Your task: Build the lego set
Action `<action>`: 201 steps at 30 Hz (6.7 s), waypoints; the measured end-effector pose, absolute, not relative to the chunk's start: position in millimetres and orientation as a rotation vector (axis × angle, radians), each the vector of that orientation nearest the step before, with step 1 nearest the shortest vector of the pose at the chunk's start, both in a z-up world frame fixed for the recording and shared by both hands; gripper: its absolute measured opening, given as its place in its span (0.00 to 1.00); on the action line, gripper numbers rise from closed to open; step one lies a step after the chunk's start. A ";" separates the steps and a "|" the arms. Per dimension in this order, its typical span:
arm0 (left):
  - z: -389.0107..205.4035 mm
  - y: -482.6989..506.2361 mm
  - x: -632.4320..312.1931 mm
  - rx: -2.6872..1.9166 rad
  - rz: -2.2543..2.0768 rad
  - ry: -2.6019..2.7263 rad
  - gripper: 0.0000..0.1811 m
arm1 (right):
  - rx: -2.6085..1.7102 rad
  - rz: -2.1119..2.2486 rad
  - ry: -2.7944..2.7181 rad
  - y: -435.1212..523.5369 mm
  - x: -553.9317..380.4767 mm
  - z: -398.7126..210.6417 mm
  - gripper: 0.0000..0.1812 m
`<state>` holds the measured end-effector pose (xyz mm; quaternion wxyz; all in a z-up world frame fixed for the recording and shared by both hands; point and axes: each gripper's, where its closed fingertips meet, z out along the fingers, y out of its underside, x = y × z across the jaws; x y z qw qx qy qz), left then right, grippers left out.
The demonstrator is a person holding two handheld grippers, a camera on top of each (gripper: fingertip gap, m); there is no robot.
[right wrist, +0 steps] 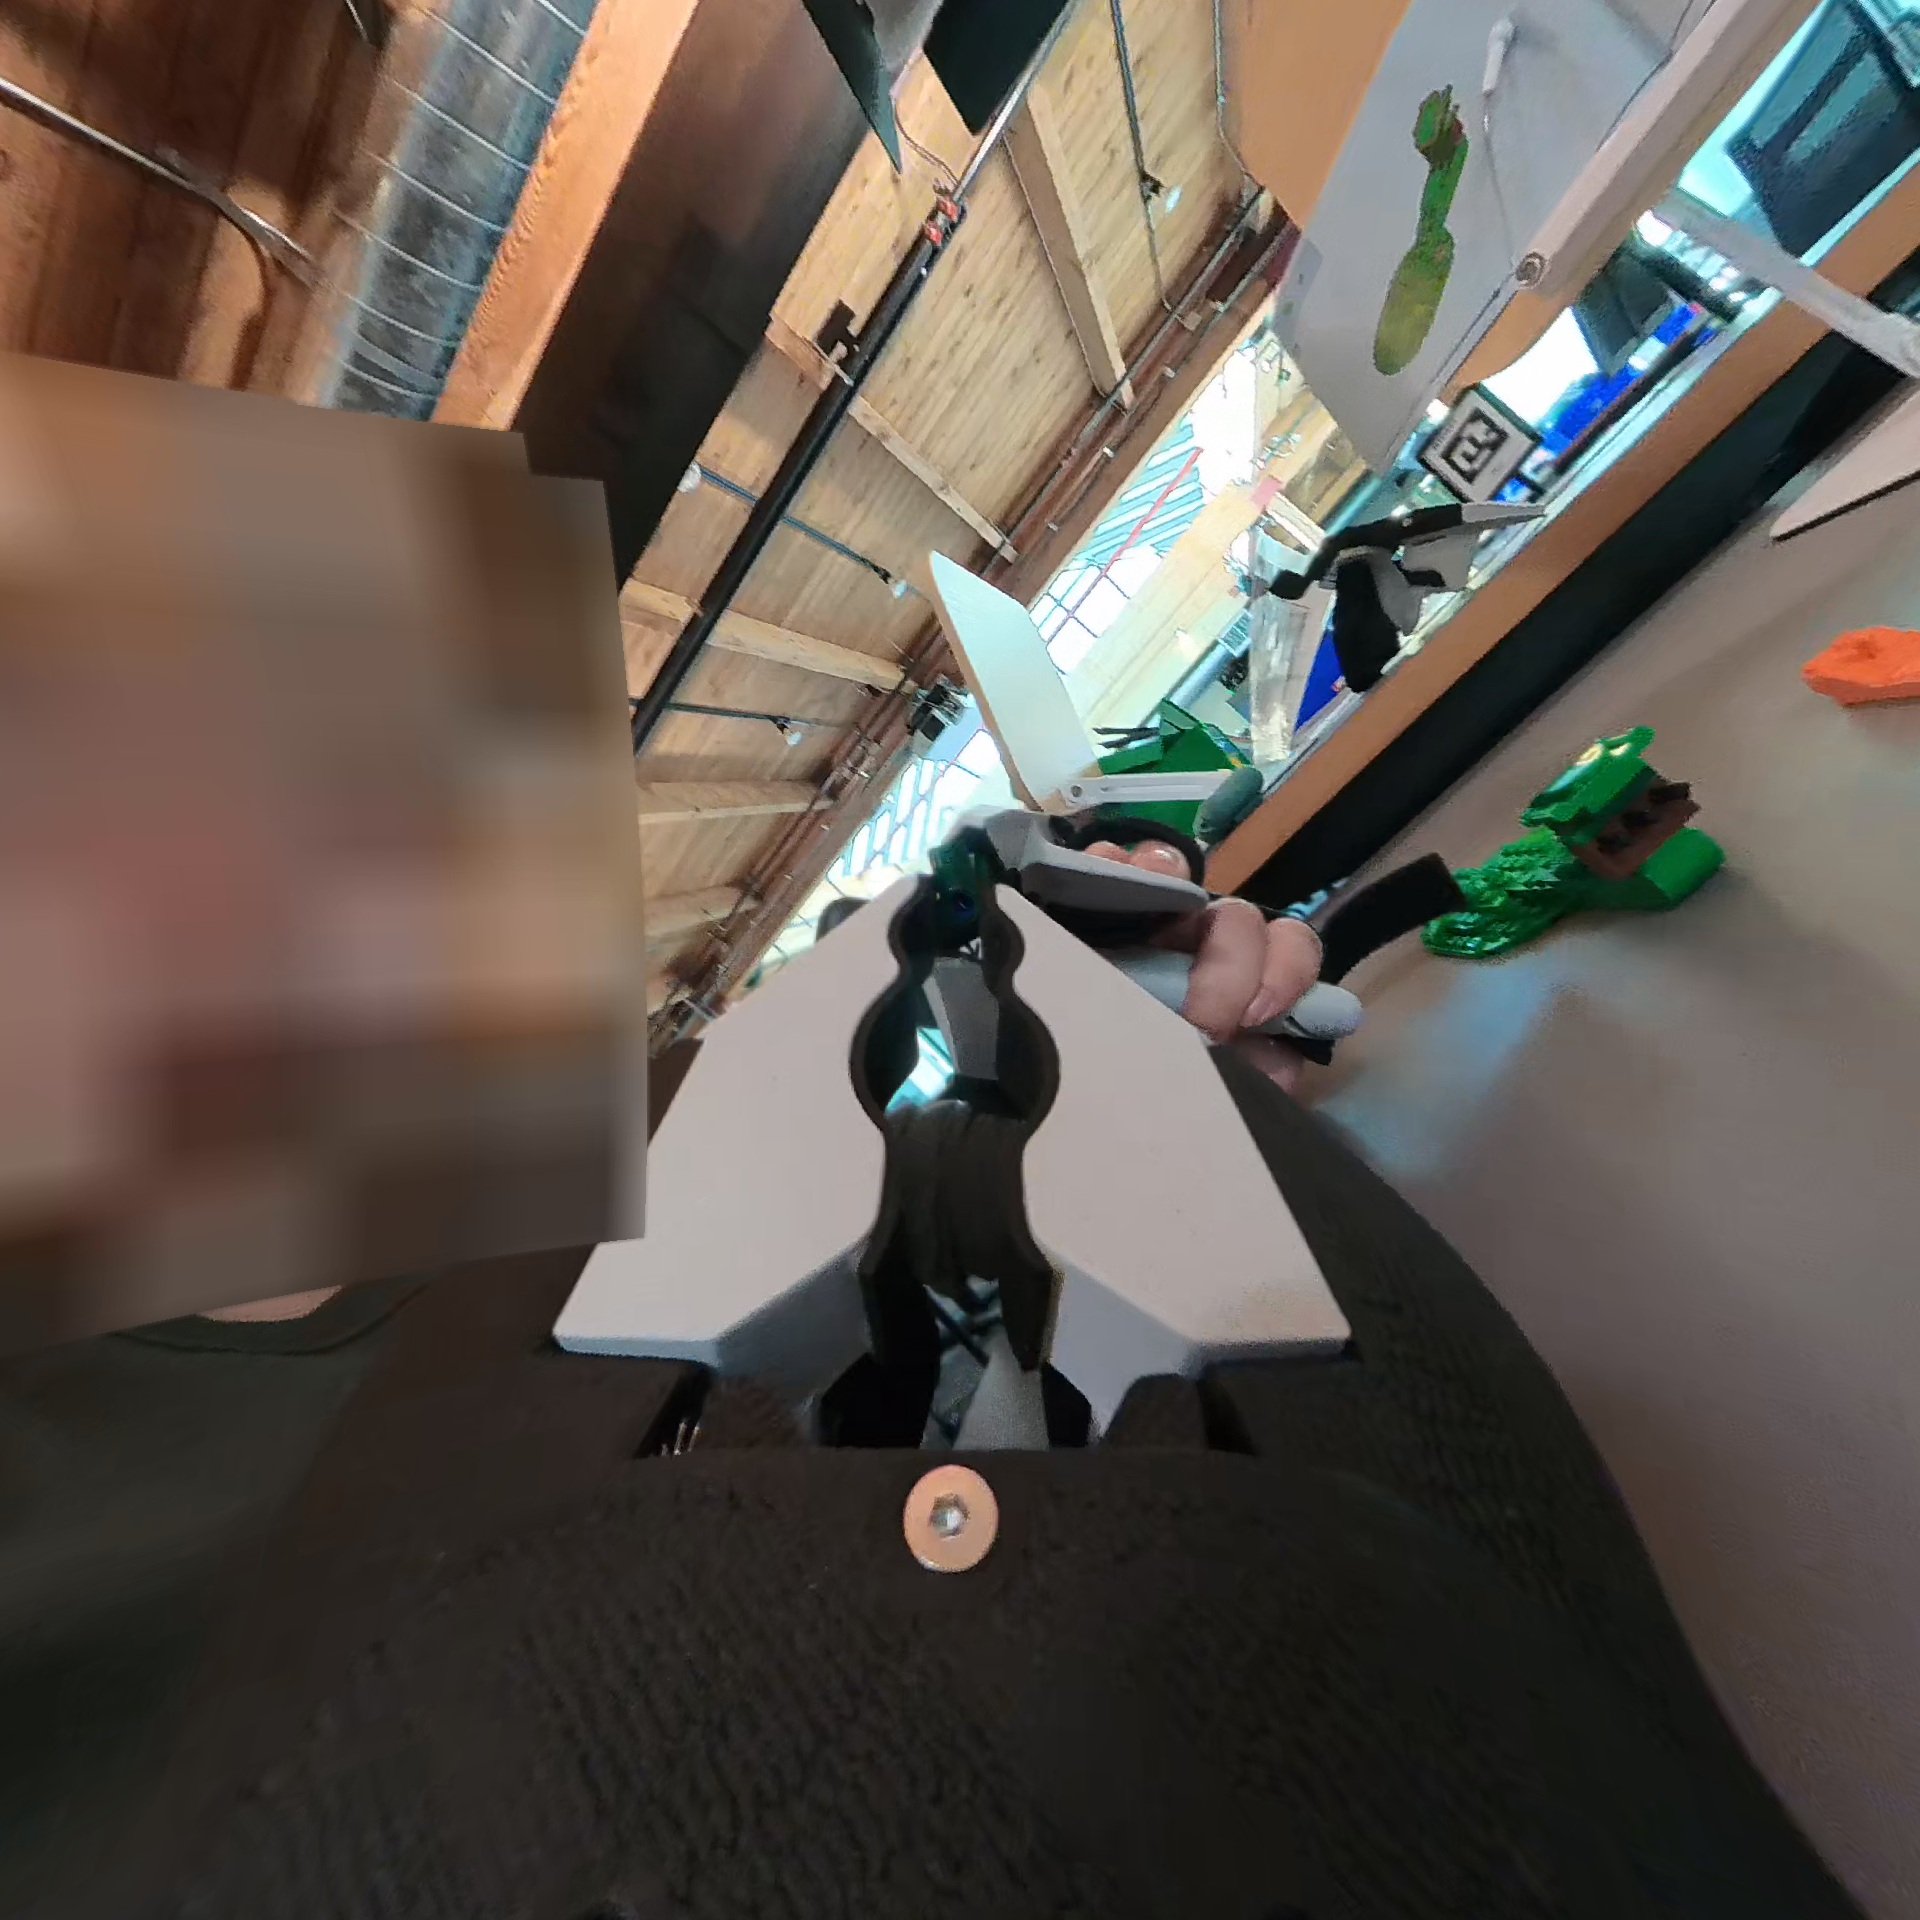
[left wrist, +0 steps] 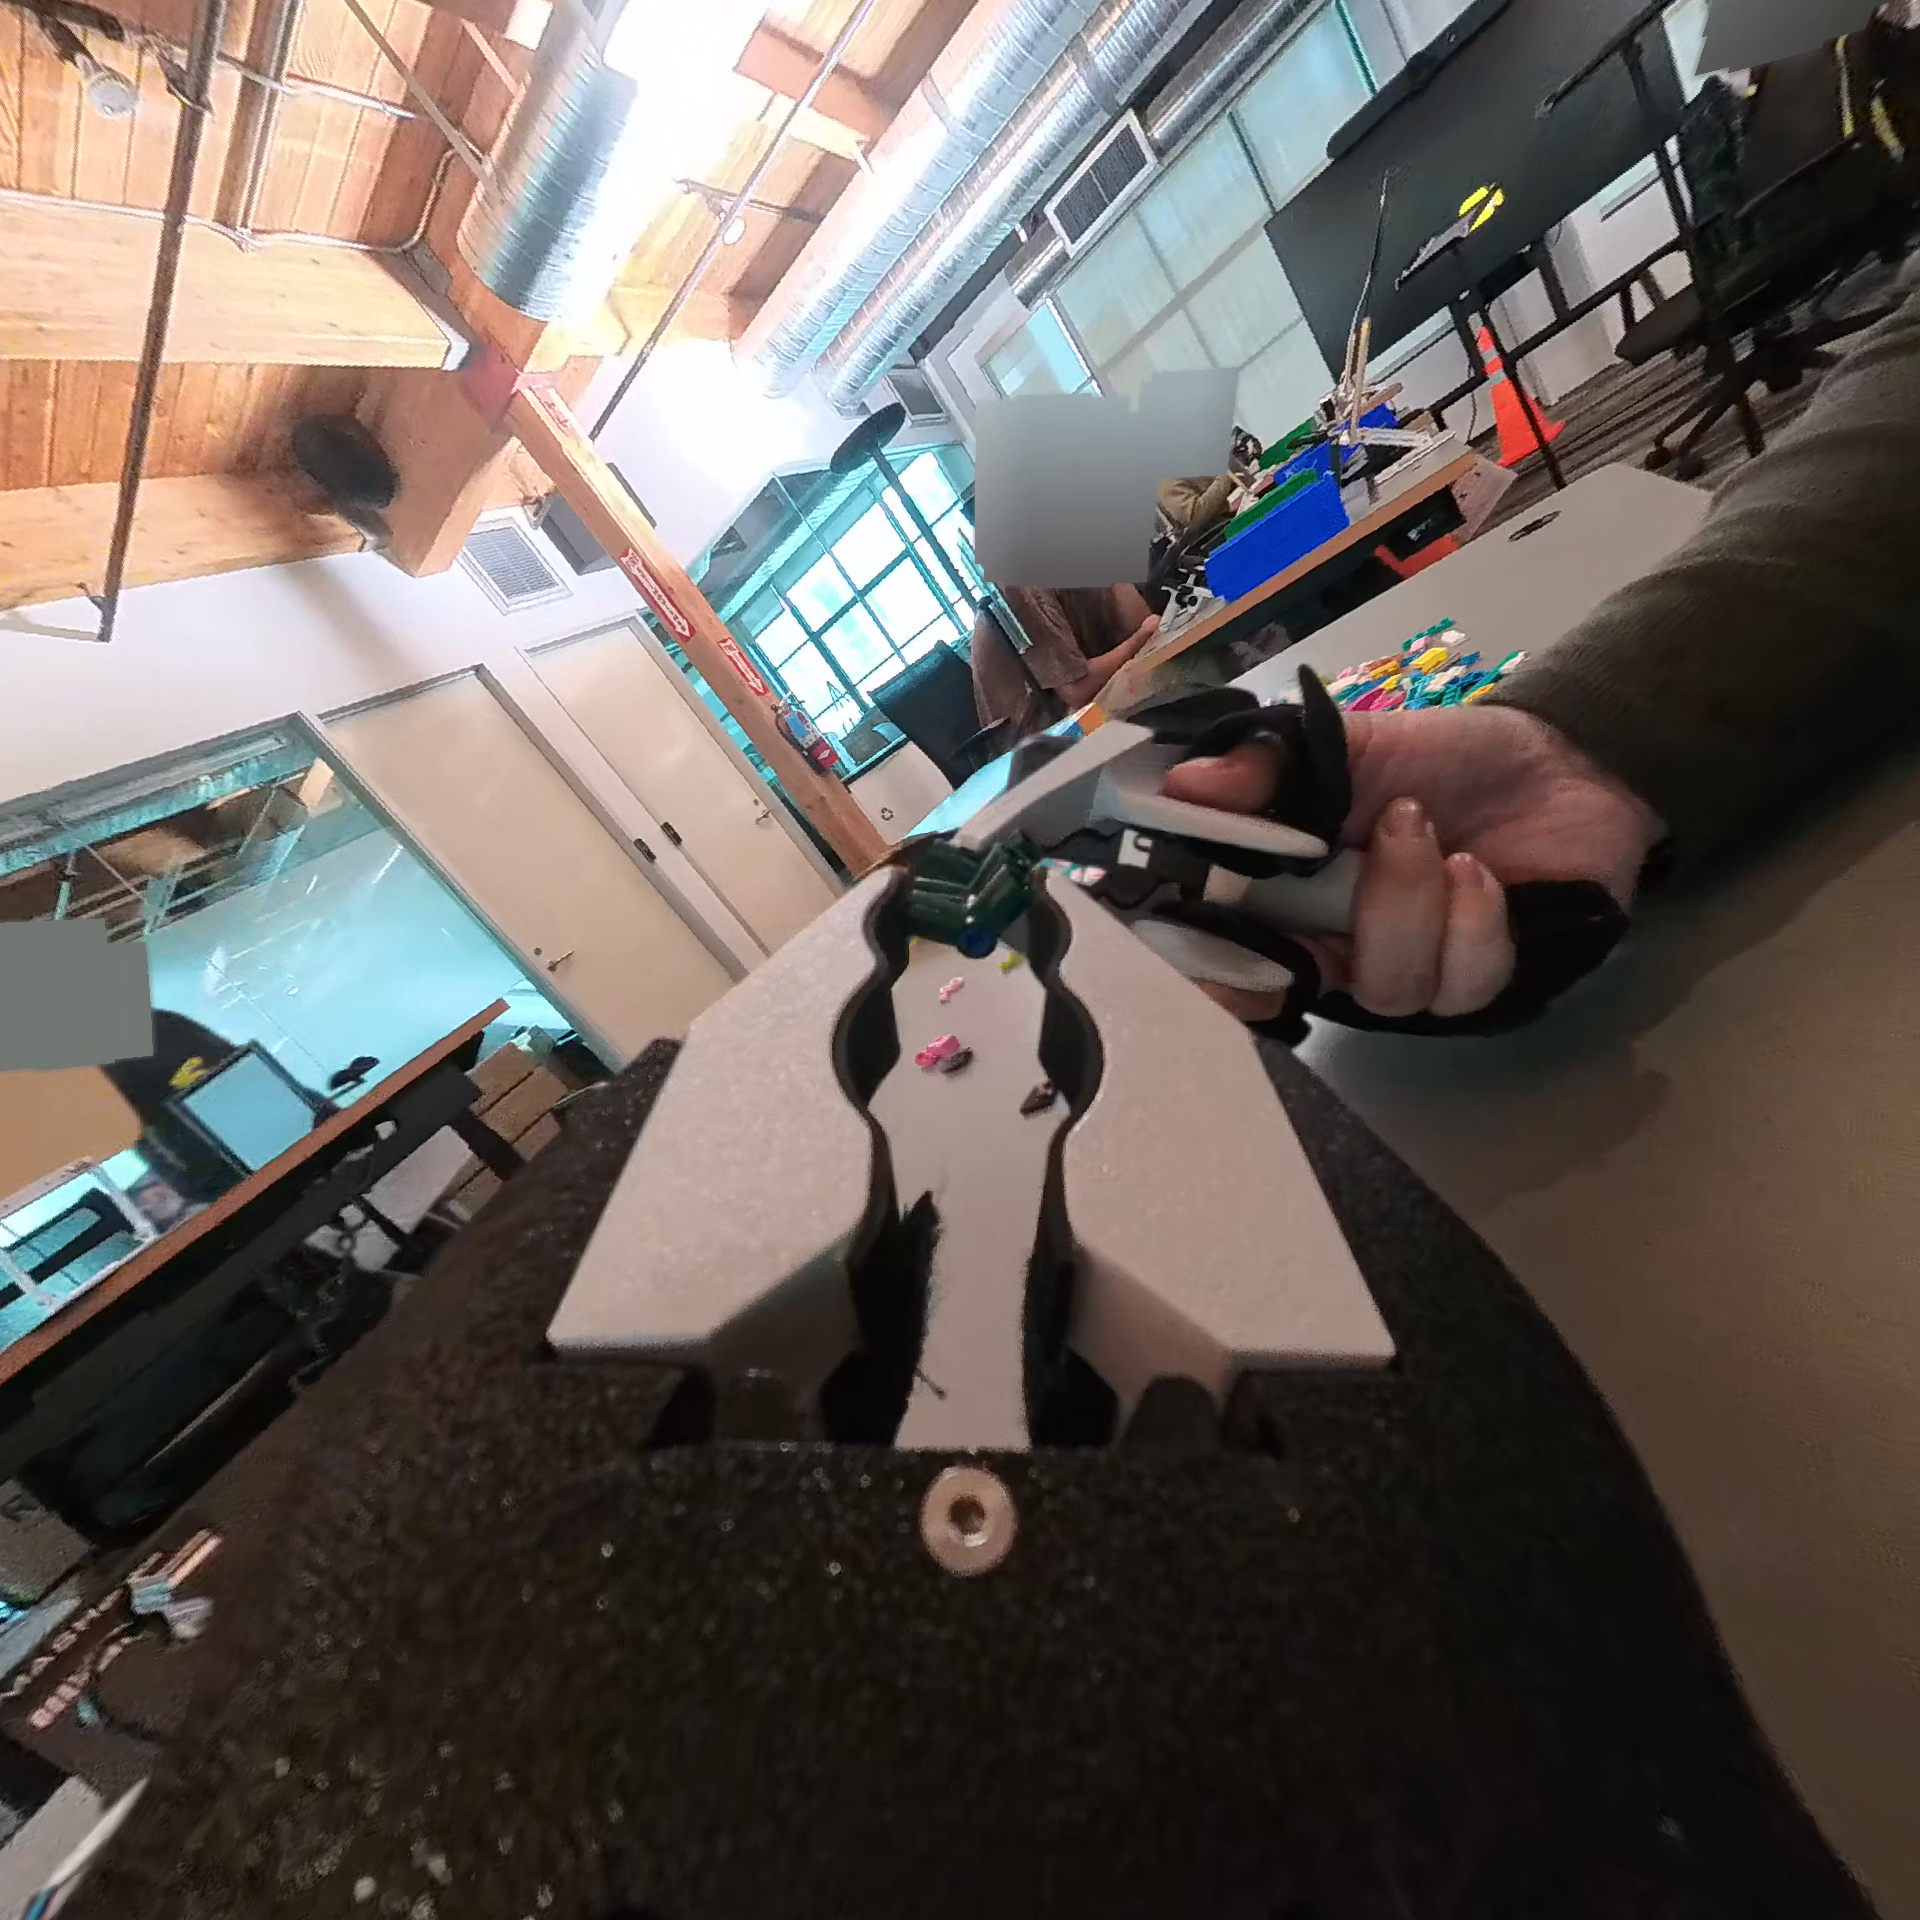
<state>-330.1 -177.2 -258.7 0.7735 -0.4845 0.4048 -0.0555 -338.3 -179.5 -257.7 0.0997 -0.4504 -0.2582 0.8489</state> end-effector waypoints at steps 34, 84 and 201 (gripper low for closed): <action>-264.3 -166.7 -334.1 -1.088 -0.068 0.862 0.11 | -1.372 2.432 -0.595 -167.3 -342.6 -262.2 0.03; -250.8 -171.8 -339.6 -1.058 -0.246 0.737 0.11 | -1.231 2.395 -0.547 -173.7 -346.1 -247.8 0.03; -297.7 -206.7 -247.0 -0.897 0.179 1.236 0.14 | -1.019 1.088 -1.084 -139.0 -356.6 -267.4 0.03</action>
